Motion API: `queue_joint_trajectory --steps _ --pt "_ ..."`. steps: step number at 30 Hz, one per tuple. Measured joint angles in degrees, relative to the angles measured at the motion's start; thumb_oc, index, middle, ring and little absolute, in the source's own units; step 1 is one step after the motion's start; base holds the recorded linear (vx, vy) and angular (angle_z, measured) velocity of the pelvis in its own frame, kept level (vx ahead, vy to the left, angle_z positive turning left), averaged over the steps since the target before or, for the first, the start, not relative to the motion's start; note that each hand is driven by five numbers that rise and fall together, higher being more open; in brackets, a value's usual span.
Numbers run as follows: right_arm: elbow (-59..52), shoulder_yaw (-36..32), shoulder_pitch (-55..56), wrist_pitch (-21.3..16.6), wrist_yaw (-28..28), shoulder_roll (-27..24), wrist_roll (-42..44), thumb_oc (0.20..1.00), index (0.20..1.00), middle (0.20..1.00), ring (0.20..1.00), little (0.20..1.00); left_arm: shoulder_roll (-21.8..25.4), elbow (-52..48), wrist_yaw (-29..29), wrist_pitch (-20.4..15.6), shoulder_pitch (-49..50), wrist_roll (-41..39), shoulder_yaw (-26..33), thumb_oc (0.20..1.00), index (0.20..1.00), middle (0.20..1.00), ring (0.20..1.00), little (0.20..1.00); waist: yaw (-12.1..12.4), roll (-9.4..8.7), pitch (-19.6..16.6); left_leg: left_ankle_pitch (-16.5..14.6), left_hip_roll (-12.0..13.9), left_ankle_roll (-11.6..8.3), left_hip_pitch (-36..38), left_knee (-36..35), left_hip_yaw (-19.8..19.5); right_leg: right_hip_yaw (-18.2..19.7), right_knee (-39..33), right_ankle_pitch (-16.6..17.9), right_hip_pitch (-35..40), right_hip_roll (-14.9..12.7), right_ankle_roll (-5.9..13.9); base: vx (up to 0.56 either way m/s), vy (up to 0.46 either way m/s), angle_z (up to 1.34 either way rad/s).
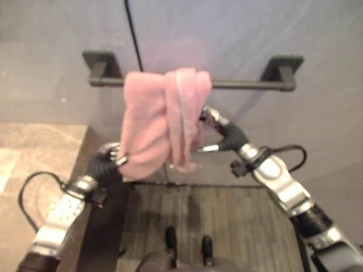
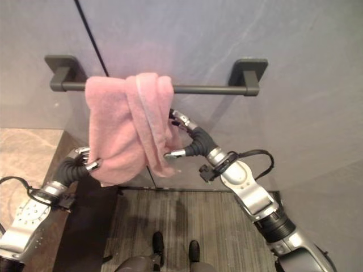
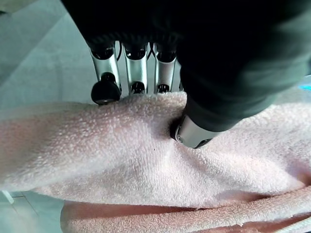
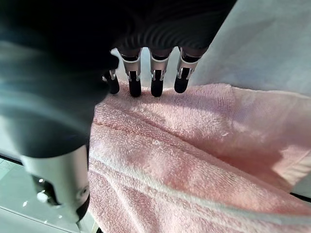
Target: Put brush and paste in cup on sink, flatten towel.
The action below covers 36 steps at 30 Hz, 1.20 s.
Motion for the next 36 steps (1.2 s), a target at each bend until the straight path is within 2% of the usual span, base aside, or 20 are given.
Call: queue_joint_trajectory --steps 7,8,9,10,15,19,24,30,36 --pt "0.0 1.54 -0.07 0.44 0.05 0.0 -0.48 1.0 1.0 1.0 1.0 1.0 0.0 0.0 0.0 0.02 -0.13 -0.4 -0.02 0.209 0.209 0.209 0.209 0.209 0.03 -0.06 -0.01 0.0 -0.01 0.0 -0.12 -0.01 -0.24 -0.46 -0.01 0.0 -0.01 -0.01 0.01 0.0 0.008 0.01" --pt "0.0 1.62 -0.07 0.57 0.08 0.02 -0.62 1.0 1.0 1.0 1.0 1.0 -0.01 0.0 -0.02 0.03 -0.13 -0.4 -0.07 0.435 0.435 0.435 0.435 0.435 0.02 -0.05 -0.01 0.0 -0.01 0.0 -0.15 -0.01 -0.33 -0.58 -0.01 -0.01 0.0 -0.02 0.01 0.0 0.0 0.0" --pt "0.0 1.61 -0.07 0.57 0.06 0.02 -0.85 1.0 1.0 1.0 1.0 1.0 -0.01 0.0 -0.02 0.05 -0.13 -0.4 -0.08 0.52 0.52 0.52 0.52 0.52 0.02 -0.06 -0.01 0.0 -0.01 0.0 -0.15 -0.01 -0.36 -0.61 -0.01 -0.01 0.0 -0.01 0.01 0.0 0.0 0.0" --pt "0.0 1.61 -0.07 0.57 0.06 0.02 -1.44 1.0 1.0 1.0 1.0 1.0 -0.01 0.0 -0.02 0.07 -0.12 -0.4 -0.11 1.0 1.0 1.0 1.0 1.0 0.02 -0.07 -0.02 0.0 -0.01 0.0 -0.15 -0.01 -0.38 -0.65 -0.01 -0.01 0.02 -0.01 0.01 0.0 0.0 0.0" --pt "0.02 0.91 0.57 0.65 -0.2 0.02 -5.29 1.0 1.0 1.0 1.0 1.0 -0.02 0.0 -0.02 0.36 -0.02 -0.15 -0.21 1.0 1.0 1.0 1.0 1.0 -0.13 -0.07 -0.02 0.02 -0.04 0.01 0.3 0.01 -0.81 -1.32 0.0 0.0 0.65 -0.01 0.01 0.0 -0.002 0.03" --pt "0.12 -3.27 3.15 1.08 -0.75 0.06 -9.12 1.0 1.0 1.0 1.0 1.0 2.3 -0.02 0.04 1.05 0.3 3.96 -0.47 1.0 1.0 1.0 1.0 1.0 -0.17 0.01 -0.02 0.02 -0.05 0.0 1.0 0.01 -1.03 -1.79 -0.01 -0.02 1.4 -0.09 0.02 -0.01 -0.014 0.02" --pt "0.33 -8.45 10.36 1.45 -1.21 0.05 -9.49 1.0 1.0 1.0 1.0 1.0 3.25 -0.02 0.05 1.56 4.22 7.24 1.23 1.0 1.0 1.0 1.0 1.0 -0.55 0.67 0.03 -0.13 -0.07 0.07 2.99 -0.05 -0.48 -1.75 -0.38 -0.5 3.21 -0.35 -0.03 -0.01 -0.057 -0.05" --pt "1.43 -16.86 22.4 1.72 -0.21 -1.16 -9.46 1.0 1.0 1.0 1.0 1.0 3.85 -0.24 -1.16 2.17 11.98 12.12 6.09 1.0 1.0 1.0 1.0 1.0 -1.7 3.59 -1.47 -0.22 -0.09 0.07 4.0 -0.12 -0.1 -1.71 -0.4 -0.51 3.7 -0.43 -0.04 -0.03 -0.126 -0.04" --pt "4.78 -22.54 31.73 1.72 0.91 -1.26 -9.19 1.0 1.0 1.0 1.0 1.0 4.17 -0.18 -1.28 2.49 18.1 13.93 10.29 1.0 1.0 1.0 1.0 1.0 -2.94 4.76 -2.65 -0.38 0.05 -0.15 4.7 -0.27 -0.24 -1.82 -0.39 -0.58 4.44 -0.29 -0.09 -0.04 -0.134 0.01"
